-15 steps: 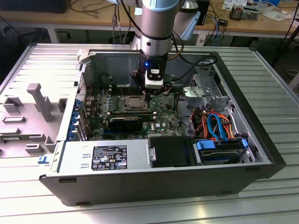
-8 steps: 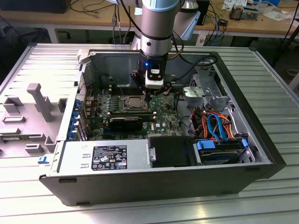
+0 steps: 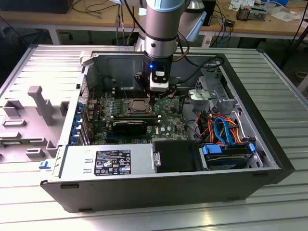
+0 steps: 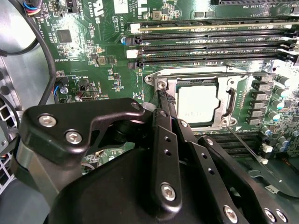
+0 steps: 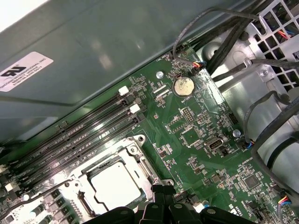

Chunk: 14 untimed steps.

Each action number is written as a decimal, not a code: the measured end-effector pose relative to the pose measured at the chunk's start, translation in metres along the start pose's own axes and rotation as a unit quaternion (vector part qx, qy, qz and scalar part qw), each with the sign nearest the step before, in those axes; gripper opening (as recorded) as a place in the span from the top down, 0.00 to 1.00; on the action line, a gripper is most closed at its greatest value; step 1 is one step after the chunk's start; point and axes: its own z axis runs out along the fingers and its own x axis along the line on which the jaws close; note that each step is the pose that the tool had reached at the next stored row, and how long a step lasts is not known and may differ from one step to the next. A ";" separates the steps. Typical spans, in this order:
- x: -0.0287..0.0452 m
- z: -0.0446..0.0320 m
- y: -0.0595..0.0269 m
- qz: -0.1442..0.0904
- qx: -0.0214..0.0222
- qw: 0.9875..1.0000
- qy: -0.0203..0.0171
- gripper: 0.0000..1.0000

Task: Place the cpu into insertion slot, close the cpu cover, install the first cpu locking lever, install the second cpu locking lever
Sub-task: 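Install the first cpu locking lever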

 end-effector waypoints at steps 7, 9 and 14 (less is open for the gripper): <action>0.0000 0.0000 0.0000 -0.002 0.000 1.000 0.000 0.89; 0.0000 0.0000 0.0000 -0.003 0.000 1.000 0.000 0.89; 0.0000 0.0000 0.0000 -0.004 0.000 1.000 0.000 0.89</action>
